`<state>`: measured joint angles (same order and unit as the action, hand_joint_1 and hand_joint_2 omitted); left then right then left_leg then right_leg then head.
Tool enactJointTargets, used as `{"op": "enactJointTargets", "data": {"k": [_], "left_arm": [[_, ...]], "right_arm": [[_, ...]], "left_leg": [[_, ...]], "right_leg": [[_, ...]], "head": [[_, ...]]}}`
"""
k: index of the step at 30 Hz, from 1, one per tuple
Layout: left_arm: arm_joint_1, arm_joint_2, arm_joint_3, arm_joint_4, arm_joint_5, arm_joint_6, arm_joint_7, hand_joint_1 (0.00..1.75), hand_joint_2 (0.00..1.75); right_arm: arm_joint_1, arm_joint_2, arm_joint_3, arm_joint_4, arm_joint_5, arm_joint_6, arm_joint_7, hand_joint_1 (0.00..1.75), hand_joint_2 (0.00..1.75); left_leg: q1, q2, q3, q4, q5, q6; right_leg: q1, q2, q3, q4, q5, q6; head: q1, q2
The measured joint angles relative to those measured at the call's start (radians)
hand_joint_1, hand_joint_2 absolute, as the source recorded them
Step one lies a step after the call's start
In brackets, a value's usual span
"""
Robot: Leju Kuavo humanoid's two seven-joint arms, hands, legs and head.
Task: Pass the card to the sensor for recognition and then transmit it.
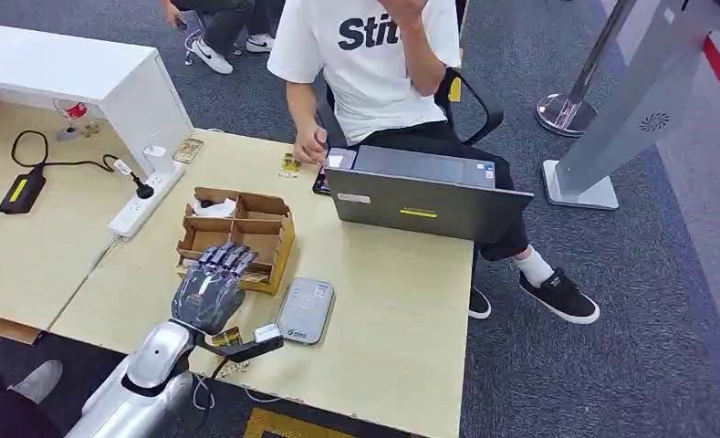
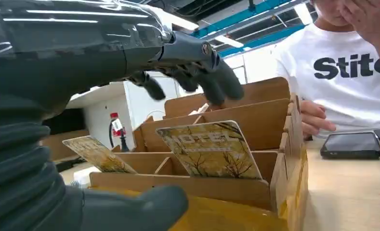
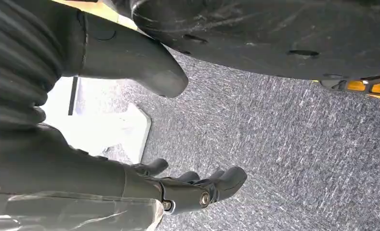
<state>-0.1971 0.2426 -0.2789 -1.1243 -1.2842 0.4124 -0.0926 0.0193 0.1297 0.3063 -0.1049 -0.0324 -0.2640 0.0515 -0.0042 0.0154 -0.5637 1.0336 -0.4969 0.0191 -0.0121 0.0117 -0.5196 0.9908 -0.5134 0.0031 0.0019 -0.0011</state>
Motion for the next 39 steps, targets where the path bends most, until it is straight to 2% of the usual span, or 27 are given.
{"op": "enactJointTargets", "data": {"k": [6, 13, 20, 27, 39], "left_arm": [[0.001, 0.000, 0.000, 0.002, 0.013, 0.000, -0.009, 1.75, 1.75], [-0.022, 0.002, 0.015, 0.001, 0.022, 0.037, 0.008, 1.75, 1.75], [-0.076, 0.020, 0.077, -0.072, 0.098, 0.047, 0.019, 1.75, 1.75], [-0.123, 0.044, 0.139, -0.144, 0.120, 0.046, 0.024, 1.75, 1.75], [-0.158, 0.046, 0.194, -0.168, 0.182, 0.049, 0.027, 1.75, 1.75]], "right_arm": [[0.000, 0.000, 0.004, 0.000, -0.004, 0.000, 0.000, 0.00, 1.75], [0.000, 0.000, 0.010, 0.002, -0.010, -0.002, -0.002, 0.00, 1.75], [0.001, 0.000, 0.014, 0.004, -0.019, -0.004, -0.006, 0.00, 1.75], [0.000, 0.000, 0.021, 0.004, -0.020, -0.005, 0.000, 0.00, 1.75], [0.000, 0.000, 0.025, 0.004, -0.020, -0.005, 0.005, 0.00, 1.75]], "left_leg": [[0.000, 0.000, 0.000, 0.000, 0.000, 0.000], [0.000, -0.001, 0.000, 0.000, 0.000, 0.000], [0.001, -0.001, 0.000, 0.000, 0.001, -0.001], [0.001, -0.001, 0.000, 0.000, 0.001, -0.002], [0.001, -0.001, 0.000, 0.000, 0.001, -0.002]], "right_leg": [[0.000, 0.000, 0.000, 0.000, 0.000, 0.000], [0.000, -0.001, 0.000, 0.000, 0.000, 0.000], [0.000, -0.001, 0.000, 0.001, 0.000, -0.001], [0.000, -0.001, 0.000, 0.001, 0.000, -0.001], [0.000, -0.001, 0.000, 0.001, 0.001, -0.001]], "head": [[0.000, 0.000], [0.000, 0.000], [0.000, 0.000], [0.000, 0.000], [0.000, 0.000]]}}
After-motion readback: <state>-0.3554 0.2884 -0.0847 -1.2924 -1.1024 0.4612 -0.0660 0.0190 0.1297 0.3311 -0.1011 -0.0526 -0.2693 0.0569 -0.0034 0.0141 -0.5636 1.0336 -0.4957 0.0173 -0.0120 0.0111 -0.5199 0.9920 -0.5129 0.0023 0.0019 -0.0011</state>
